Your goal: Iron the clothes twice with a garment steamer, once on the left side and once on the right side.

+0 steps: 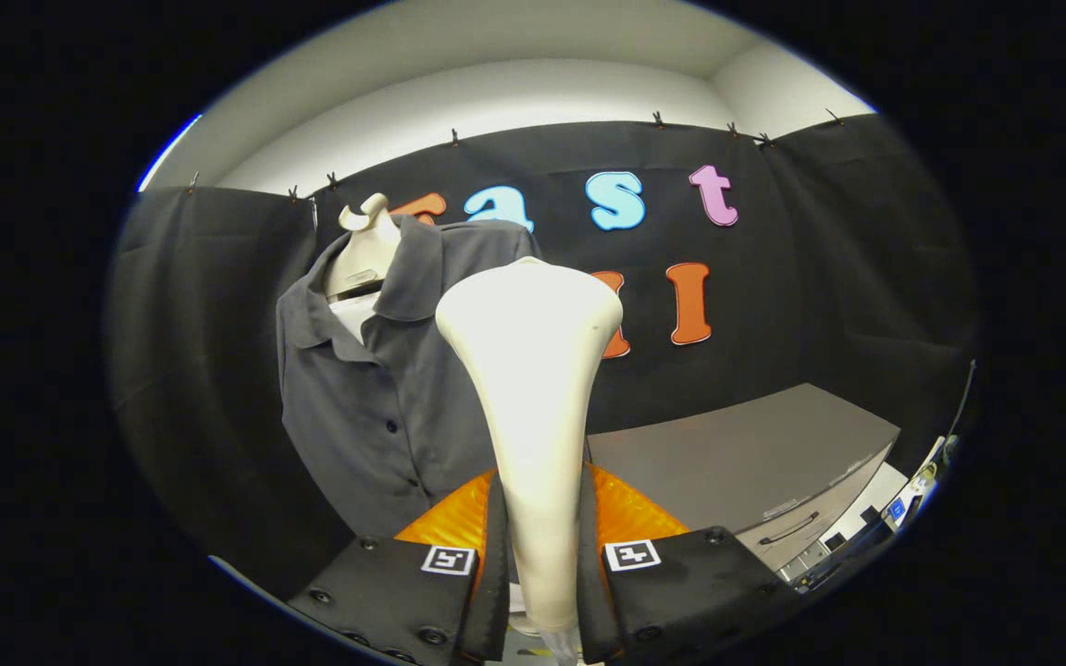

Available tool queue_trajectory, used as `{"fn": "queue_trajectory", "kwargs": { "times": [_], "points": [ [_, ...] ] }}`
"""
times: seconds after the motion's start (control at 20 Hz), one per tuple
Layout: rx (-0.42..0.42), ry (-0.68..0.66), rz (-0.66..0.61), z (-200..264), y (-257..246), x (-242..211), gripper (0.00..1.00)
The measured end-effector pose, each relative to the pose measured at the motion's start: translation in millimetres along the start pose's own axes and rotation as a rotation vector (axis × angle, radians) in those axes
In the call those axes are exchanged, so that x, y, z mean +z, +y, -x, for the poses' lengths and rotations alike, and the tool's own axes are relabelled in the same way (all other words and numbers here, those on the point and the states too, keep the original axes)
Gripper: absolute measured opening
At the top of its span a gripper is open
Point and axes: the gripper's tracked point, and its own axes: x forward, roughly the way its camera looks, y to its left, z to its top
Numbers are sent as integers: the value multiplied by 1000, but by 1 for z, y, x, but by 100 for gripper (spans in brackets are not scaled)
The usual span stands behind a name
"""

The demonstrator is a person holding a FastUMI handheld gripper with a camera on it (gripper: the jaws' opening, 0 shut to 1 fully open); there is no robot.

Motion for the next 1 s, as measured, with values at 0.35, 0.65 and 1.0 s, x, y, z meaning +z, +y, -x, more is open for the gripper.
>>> {"fn": "queue_trajectory", "kwargs": {
  "times": [0.35, 0.65, 1.0],
  "points": [
    [-21, 25, 48, -44, 32, -8, 37],
    [-47, 60, 62, -82, 34, -18, 37],
    [-64, 75, 78, -113, 38, -27, 38]
  ]
}}
